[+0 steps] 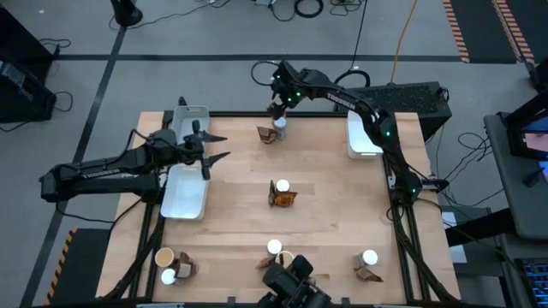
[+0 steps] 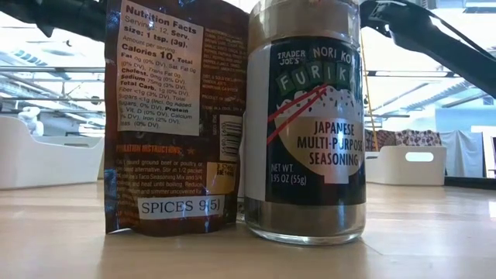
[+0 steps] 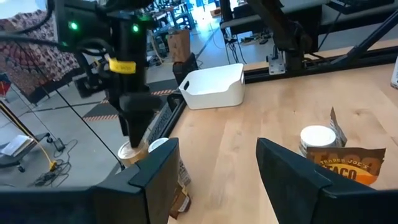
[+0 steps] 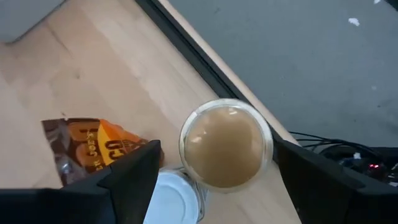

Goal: Sort spices by type
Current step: Put the top gold seasoning bottle into the right white bin

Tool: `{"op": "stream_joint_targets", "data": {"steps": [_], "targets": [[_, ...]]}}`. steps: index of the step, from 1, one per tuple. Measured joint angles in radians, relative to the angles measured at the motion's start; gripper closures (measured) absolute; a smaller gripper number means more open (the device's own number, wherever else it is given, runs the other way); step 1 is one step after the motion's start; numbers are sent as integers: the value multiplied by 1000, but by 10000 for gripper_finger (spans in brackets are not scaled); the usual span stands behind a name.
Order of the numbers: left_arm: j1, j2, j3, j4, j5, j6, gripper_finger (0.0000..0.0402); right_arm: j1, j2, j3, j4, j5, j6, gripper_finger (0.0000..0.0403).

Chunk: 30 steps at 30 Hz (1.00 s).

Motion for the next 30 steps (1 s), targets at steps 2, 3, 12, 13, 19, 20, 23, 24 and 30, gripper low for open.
{"op": "stream_joint_targets", "data": {"steps": [2,3,12,13,19,20,23,24,30], "targets": [[0,0,0,-1,0,14,183,7,1,0,3,1,7,99],[0,1,0,-2,0,16,183,10,1,0,10,7,11,99],[0,1,0,-5,0,17,183,22,4,0,18,51,28,99],[0,1,0,-6,0,17,183,21,4,0,19,55,29,99],[0,1,0,-6,0,17,183,20,10,-1,18,100,28,99],[0,1,0,-6,0,17,183,20,13,-1,18,100,28,99],[0,1,0,-6,0,17,183,21,20,-2,20,99,31,99],[0,1,0,-6,0,17,183,21,22,-2,25,96,32,99],[0,1,0,-12,0,17,183,22,59,-2,19,97,33,99]]}}
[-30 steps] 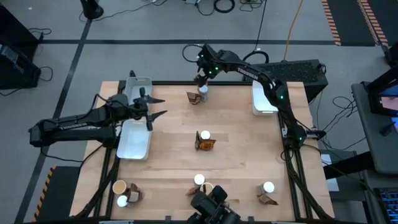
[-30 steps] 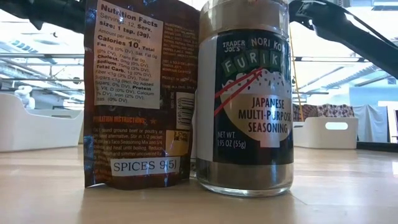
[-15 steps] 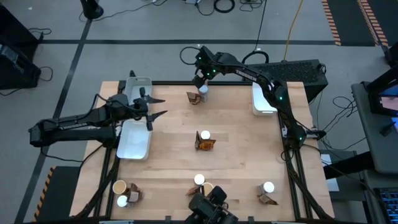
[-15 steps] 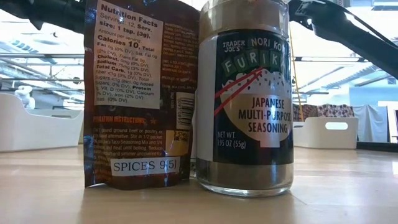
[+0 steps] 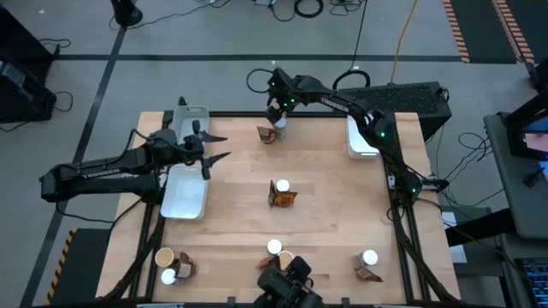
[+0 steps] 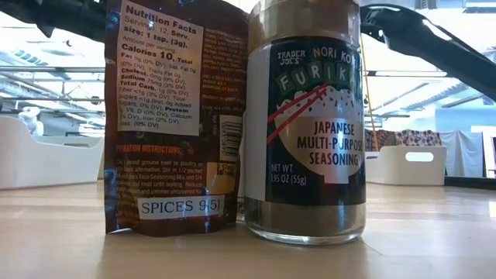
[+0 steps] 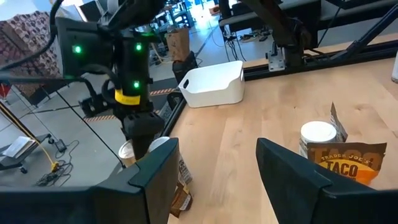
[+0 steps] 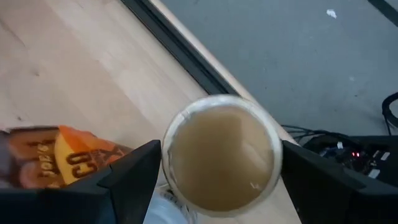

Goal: Sort spices by type
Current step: Put the top gold seasoning bottle into the right white bin

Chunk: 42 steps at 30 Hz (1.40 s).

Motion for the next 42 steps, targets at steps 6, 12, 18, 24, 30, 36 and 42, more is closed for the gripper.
{"op": "stream_joint_targets", "data": {"steps": [6,12,18,24,30,36,42], "targets": [[2,0,0,-4,0,2,183,-1,21,1,12,-3,12,99],[2,0,0,-7,-7,5,183,0,25,1,14,1,12,99],[2,0,0,-7,-9,8,183,0,25,1,18,3,12,116],[2,0,0,-7,-11,8,183,0,26,1,35,2,19,152],[2,0,0,-10,-12,8,183,1,26,1,35,2,27,152],[2,0,0,-10,-12,8,183,4,24,1,35,-4,19,154],[2,0,0,-9,-14,8,183,4,-20,1,31,-5,16,154]]}}
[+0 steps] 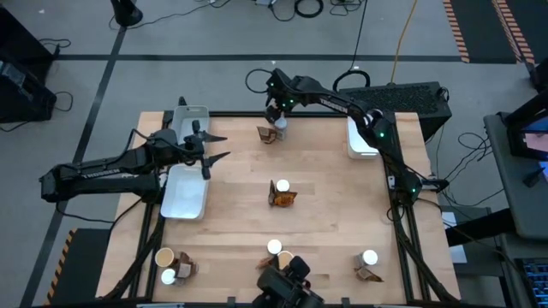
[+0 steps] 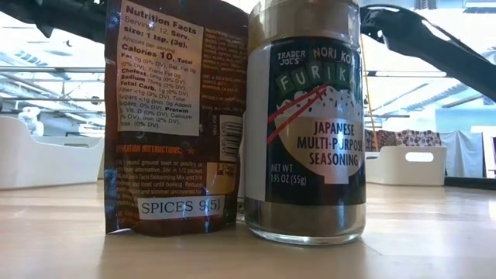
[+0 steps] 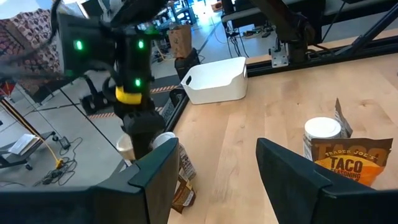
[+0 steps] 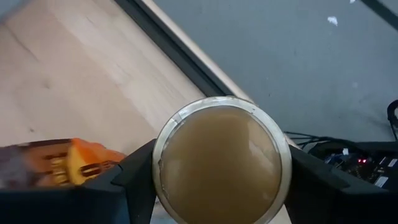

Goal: Sort spices by type
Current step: Put the top gold seasoning bottle into the right white bin

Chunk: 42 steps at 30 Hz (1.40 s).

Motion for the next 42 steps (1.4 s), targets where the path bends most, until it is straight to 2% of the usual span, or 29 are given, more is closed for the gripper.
{"op": "stream_joint_targets", "data": {"steps": [13,24,29,34,42], "targets": [[0,0,0,0,-4,0,183,0,-195,0,-125,6,-5,154],[0,0,0,-11,-6,-9,183,-15,-373,0,-393,10,0,154],[0,0,0,-29,-6,-9,183,-21,-423,-4,-515,98,10,155],[0,0,0,-61,-6,-18,183,-49,-522,-157,-532,118,26,155],[0,0,0,-82,-6,-54,183,-188,-839,-666,-308,105,38,154]]}}
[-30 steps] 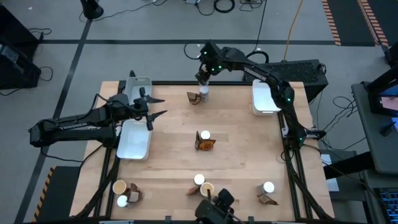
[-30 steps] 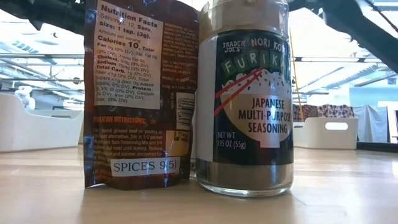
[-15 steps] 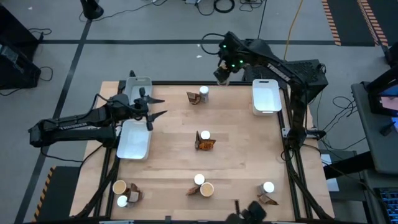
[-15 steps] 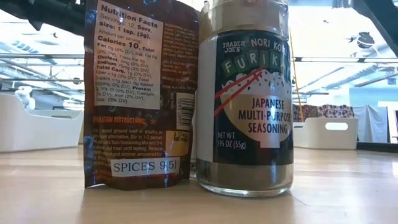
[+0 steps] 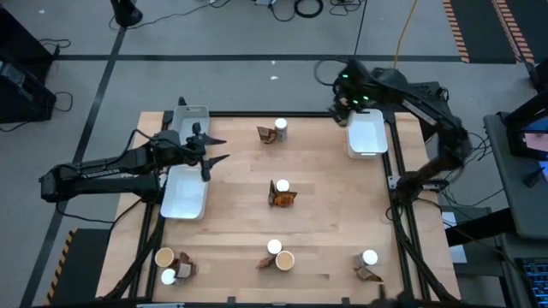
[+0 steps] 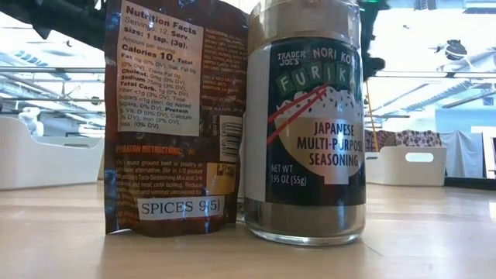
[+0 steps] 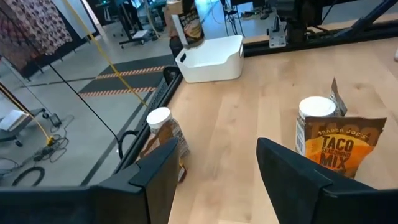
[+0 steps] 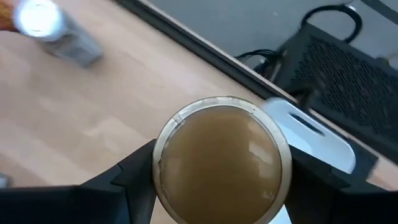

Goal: Sort spices by type
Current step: Put the top gold seasoning bottle into the right white bin

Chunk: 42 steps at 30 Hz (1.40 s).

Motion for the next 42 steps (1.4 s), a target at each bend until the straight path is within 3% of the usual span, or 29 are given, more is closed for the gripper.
{"op": "stream_joint_targets", "data": {"steps": [6,15,24,42], "targets": [[0,0,0,34,0,-4,183,-126,-140,-249,113,-36,-80,153],[0,0,0,41,0,-7,183,-250,-159,-439,328,-107,-249,151],[0,0,0,42,0,-4,183,-323,-135,-451,387,-185,-360,150],[0,0,0,48,0,-1,183,-338,40,-451,471,-185,-514,149]]}}
